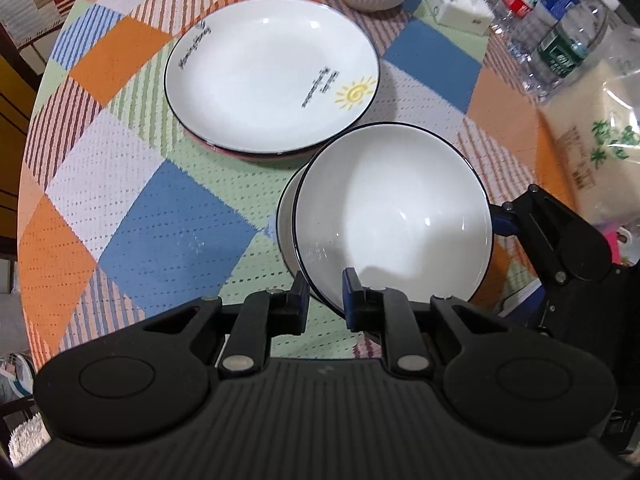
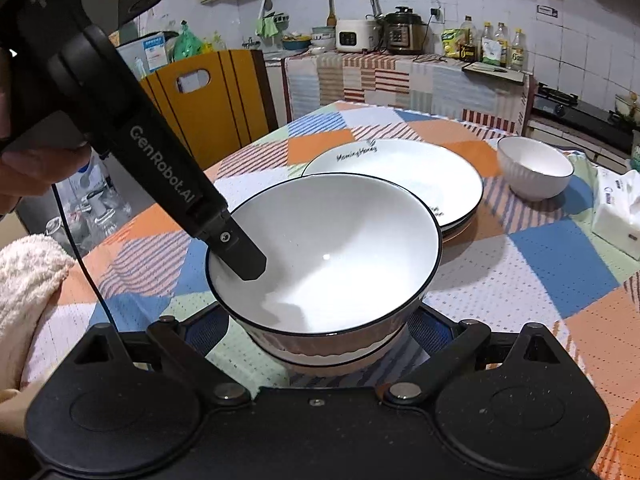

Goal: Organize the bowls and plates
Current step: 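Carry the second white bowl onto the first bowl and open both grippers, then move both grippers to the last white bowl and close on its rim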

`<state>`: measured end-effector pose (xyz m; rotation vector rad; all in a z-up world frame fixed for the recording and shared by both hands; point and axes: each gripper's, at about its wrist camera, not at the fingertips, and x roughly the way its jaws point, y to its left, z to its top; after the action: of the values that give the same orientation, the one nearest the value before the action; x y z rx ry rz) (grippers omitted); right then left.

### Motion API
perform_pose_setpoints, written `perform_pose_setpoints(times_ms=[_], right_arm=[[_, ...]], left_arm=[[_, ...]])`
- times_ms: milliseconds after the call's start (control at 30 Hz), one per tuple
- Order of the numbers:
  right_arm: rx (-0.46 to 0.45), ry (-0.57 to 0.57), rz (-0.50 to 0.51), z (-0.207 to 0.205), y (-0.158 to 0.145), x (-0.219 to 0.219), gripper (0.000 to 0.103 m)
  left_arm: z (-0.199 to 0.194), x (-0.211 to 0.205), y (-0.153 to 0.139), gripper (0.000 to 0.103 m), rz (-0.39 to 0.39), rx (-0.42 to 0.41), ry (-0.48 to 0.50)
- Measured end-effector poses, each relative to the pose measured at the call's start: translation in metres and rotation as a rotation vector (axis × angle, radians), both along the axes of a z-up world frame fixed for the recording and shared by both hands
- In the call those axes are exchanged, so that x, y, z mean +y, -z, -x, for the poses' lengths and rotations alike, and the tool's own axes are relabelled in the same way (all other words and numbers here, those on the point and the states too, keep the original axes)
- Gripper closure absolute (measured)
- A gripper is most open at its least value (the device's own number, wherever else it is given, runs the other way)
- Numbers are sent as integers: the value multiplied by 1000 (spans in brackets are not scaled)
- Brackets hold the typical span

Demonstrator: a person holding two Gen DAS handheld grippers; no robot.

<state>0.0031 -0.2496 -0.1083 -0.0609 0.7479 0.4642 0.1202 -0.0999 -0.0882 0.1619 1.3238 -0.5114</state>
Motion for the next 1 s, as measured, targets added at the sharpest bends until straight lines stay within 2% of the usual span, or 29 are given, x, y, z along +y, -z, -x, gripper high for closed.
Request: perform_pose_setpoints(times_ms=[367,633,833,1000], right_arm=[[20,-16,42,-5,6,4,5],[8,-28,111,-4,7,12,5],[-1,-19,145,-6,7,14,6],[-3,-41,127,0,-4,8,6]], left_arm=[[-4,-1,14,88,-33,1,1],[-6,-5,21,87,-64,-16,1],[-10,2,19,86,-22,7,-38],[-9,11,1,85,9,-14,-34]])
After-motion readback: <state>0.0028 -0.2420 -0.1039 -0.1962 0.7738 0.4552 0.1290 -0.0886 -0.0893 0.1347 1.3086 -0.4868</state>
